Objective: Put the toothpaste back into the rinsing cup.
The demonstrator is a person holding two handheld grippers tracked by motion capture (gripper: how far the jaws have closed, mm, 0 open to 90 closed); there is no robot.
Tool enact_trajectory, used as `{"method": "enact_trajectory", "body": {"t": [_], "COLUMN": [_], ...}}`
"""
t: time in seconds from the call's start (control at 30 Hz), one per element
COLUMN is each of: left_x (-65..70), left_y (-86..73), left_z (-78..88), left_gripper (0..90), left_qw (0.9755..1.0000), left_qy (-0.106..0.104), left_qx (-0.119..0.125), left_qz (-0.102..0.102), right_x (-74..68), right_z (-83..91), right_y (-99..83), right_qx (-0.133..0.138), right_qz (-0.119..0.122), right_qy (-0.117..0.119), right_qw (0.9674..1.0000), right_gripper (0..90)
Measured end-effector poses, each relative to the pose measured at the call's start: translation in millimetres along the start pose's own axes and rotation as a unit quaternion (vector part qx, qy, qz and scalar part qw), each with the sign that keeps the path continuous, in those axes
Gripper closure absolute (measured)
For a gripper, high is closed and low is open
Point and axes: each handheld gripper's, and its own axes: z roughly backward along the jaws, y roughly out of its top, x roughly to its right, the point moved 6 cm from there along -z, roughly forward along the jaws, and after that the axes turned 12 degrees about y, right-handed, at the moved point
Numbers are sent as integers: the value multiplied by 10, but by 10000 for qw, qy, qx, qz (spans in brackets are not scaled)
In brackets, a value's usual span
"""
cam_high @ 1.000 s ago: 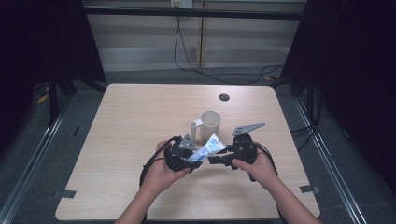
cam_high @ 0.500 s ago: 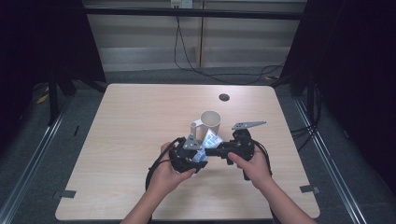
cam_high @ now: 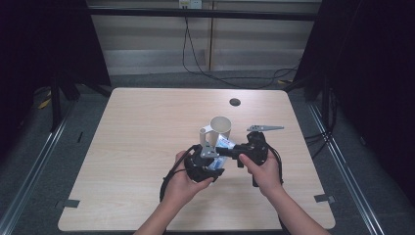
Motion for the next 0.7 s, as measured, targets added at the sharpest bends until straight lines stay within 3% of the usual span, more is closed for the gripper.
{"method": "enact_trajectory", "body": {"t": [0.2, 0.4, 0.47, 0.57, 0.7], "left_x": [36, 75, 98, 111, 91], "left_y": [45, 71, 73, 80, 73], "left_z": [-1, 8, 10, 2, -7], "left_gripper": [554, 507, 485, 474, 460], "left_qw": [9999, 9993, 9995, 9991, 9982], "left_qy": [52, -140, -151, -239, -302], "left_qx": [153, 324, 282, 326, 524], "left_qz": [38, 95, 54, 155, 49], "right_x": [-25, -51, -57, -64, -59], "right_z": [34, 58, 57, 51, 58], "right_y": [35, 71, 79, 85, 94], "right_qx": [152, 219, 278, 300, 321], "right_qz": [94, 240, 276, 329, 357], "right_qy": [-7, -1, 31, 19, 9], "right_qw": [9998, 9995, 9992, 9990, 9988], "right_gripper": [713, 727, 733, 736, 741]}}
